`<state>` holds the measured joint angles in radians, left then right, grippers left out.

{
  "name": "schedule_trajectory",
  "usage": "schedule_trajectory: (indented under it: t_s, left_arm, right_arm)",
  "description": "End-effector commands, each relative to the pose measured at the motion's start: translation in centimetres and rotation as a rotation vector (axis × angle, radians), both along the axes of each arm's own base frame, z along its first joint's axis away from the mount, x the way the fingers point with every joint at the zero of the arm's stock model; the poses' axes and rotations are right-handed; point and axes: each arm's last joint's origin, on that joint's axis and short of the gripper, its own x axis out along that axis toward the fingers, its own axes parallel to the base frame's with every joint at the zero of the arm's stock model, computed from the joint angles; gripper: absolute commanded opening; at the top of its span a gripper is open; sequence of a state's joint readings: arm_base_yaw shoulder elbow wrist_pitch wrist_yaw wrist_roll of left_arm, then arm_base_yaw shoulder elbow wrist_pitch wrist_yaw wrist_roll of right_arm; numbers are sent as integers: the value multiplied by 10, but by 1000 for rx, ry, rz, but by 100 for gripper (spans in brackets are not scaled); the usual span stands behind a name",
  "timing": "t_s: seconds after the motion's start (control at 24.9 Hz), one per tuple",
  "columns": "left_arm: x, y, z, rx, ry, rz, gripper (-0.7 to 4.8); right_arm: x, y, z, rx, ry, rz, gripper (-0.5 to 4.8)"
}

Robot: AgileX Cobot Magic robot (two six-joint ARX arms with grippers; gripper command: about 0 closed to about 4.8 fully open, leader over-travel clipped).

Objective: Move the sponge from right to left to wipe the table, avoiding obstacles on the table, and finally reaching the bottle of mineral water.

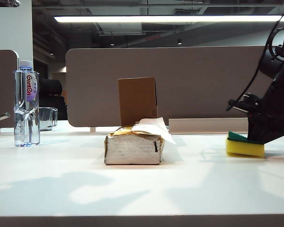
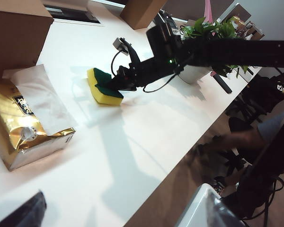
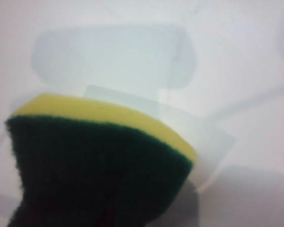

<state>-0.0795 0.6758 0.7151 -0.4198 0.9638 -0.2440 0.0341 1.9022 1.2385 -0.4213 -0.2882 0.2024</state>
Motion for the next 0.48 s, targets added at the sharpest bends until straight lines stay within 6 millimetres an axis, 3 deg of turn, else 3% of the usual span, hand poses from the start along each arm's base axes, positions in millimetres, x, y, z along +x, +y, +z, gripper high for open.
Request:
schedule_trajectory:
  t_s: [0.04, 0.48]
  left_arm:
    - [-1, 0, 4, -10, -23, -27, 434]
    - [-1, 0, 4, -8, -27, -28, 434]
  right_arm:
    - [-32, 0, -22, -17, 122, -17, -6]
    - [-125, -4, -30, 11, 99, -81, -6]
